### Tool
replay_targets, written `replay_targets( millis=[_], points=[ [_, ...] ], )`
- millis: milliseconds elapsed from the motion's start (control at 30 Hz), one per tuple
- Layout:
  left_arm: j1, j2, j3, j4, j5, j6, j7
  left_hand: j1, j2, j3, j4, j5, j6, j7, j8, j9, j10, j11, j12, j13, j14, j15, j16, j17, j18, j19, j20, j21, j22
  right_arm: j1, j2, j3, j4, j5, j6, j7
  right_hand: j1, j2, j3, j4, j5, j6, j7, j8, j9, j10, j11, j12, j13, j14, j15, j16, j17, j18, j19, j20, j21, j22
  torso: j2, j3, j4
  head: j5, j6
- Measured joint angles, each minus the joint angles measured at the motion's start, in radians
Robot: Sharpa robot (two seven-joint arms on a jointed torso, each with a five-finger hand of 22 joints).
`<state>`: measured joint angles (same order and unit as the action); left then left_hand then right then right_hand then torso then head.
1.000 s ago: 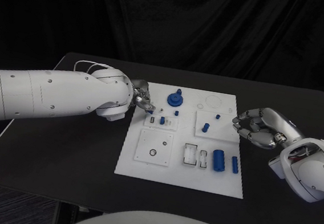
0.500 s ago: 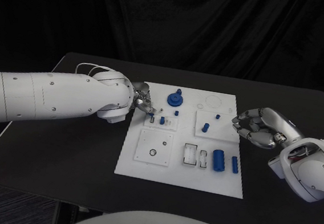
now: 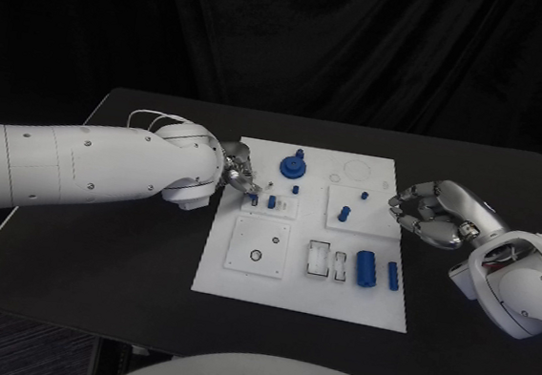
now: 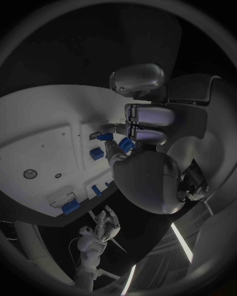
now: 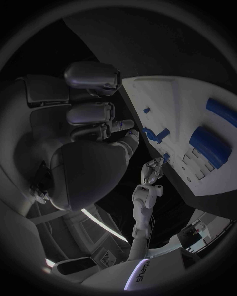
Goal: Assemble the parts on the task board
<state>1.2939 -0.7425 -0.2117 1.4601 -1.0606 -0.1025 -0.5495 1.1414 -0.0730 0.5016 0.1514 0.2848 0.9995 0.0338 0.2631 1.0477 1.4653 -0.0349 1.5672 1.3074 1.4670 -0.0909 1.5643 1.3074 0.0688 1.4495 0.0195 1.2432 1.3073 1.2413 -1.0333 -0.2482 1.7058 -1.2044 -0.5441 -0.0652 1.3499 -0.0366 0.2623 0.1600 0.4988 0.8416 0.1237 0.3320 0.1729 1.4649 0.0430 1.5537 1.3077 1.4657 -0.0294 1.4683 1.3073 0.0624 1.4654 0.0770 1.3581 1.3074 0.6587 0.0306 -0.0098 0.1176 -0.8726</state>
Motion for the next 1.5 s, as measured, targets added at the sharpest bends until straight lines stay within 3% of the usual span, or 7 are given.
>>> replay_targets(
  millis=[1033,1167,1267,1500],
  points=[
    [-0.019,-0.006,0.001,0.005,0.001,0.007,0.007,-0.013,0.005,-0.012,0.012,-0.008,-0.001,0.001,0.0,0.003,0.0,0.0,0.0,0.0,0.0,0.0,0.0,0.0,0.0,0.0,0.0,-0.01,0.0,0.0,0.001,0.0,-0.002,0.003,0.005,0.0,0.0,0.0,0.009,0.0,0.0,0.0,0.0,0.0,0.001,0.0,0.0,0.0,0.0,0.0,0.0,0.0,0.0,0.0,0.0,0.0,0.0,0.0,0.0,0.0003,0.0004,0.009,0.0],
    [-0.02,-0.006,0.002,0.005,0.001,0.007,0.008,-0.029,0.01,-0.031,0.019,-0.022,-0.001,0.001,0.0,0.008,0.0,0.0,0.0,0.0,0.0,0.0,0.0,0.0,0.0,-0.004,0.004,-0.014,0.0,0.0,0.002,0.0,-0.002,0.003,0.006,0.0,0.0,0.0,0.009,0.0,0.0,0.0,0.0,0.0,0.001,0.0,0.0,0.0,0.0,0.0,0.0,0.0,0.0,0.0,0.0,0.0,0.0,0.0,0.0,0.0003,0.0005,0.007,0.0],
    [-0.021,-0.007,0.002,0.005,0.0,0.006,0.009,-0.037,0.016,-0.054,0.026,-0.062,-0.001,0.0,0.0,0.01,0.0,0.0,0.0,0.0,0.0,0.0,0.0,0.0,0.0,-0.004,0.004,-0.014,0.0,0.0,0.002,0.0,-0.002,0.003,0.006,0.0,0.0,0.0,0.009,0.0,0.0,0.0,0.0,0.0,0.001,0.0,0.0,0.0,0.0,0.0,0.0,0.0,0.0,0.0,0.0,0.0,0.0,0.0,0.0,0.0002,0.0005,0.007,0.0],
    [-0.023,-0.008,0.003,0.005,-0.001,0.005,0.011,-0.051,0.022,-0.094,0.037,-0.091,-0.001,0.0,-0.004,0.01,0.0,0.0,0.0,0.0,0.0,0.0,0.0,0.0,0.0,-0.004,0.004,-0.02,0.0,0.0,0.002,0.0,-0.002,0.004,0.008,-0.001,0.0,0.0,0.009,0.0,0.0,0.0,0.0,0.0,0.001,0.0,0.0,0.0,0.0,0.0,0.0,0.0,0.0,0.0,0.0,0.0,0.0,0.001,0.0,0.0003,0.0004,0.007,0.0]
  ],
)
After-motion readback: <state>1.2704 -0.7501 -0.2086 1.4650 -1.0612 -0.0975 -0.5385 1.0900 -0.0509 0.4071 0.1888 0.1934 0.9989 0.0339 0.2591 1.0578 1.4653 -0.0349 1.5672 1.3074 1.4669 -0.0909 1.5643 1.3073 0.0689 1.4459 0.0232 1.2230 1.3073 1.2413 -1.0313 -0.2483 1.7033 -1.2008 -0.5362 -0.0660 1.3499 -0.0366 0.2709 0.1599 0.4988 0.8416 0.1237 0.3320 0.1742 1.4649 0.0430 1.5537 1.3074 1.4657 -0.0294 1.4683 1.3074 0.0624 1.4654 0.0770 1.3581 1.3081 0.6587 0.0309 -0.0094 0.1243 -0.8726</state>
